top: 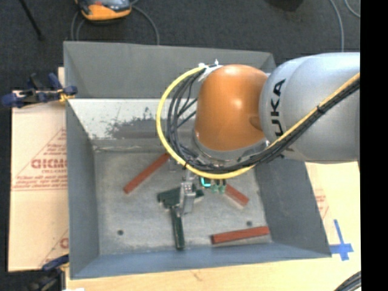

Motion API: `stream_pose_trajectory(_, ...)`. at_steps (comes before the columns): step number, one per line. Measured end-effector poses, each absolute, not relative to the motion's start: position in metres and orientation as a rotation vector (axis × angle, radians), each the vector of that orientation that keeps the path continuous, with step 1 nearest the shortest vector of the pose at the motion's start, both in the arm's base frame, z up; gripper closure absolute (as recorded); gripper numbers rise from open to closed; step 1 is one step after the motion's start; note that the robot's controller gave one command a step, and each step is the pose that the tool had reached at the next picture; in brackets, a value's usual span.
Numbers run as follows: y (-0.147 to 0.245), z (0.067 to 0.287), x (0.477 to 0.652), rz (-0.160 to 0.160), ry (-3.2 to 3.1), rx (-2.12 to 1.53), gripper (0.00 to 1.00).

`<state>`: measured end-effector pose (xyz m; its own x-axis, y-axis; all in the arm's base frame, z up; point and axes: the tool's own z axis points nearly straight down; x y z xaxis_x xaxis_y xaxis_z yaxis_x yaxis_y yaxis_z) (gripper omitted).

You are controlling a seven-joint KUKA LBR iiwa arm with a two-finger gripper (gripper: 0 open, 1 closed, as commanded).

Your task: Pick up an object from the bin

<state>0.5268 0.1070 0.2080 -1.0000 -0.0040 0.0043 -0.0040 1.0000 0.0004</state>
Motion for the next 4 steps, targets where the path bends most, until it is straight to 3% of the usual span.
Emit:
stream_pose_trajectory(1,0.107,0.212,0.528,-0.002,-3.145,0.002,0.0)
stream_pose_trajectory(2,0.092,0.166,0.569,-0.002,-3.154,0.081,0.0)
stream_pose_trajectory(3,0.098,0.116,0.545,-0.001,-3.145,-0.099,0.0)
stream_pose_trajectory(4,0.087,0.096,0.549,-0.003,-3.112,-0.407,0.0)
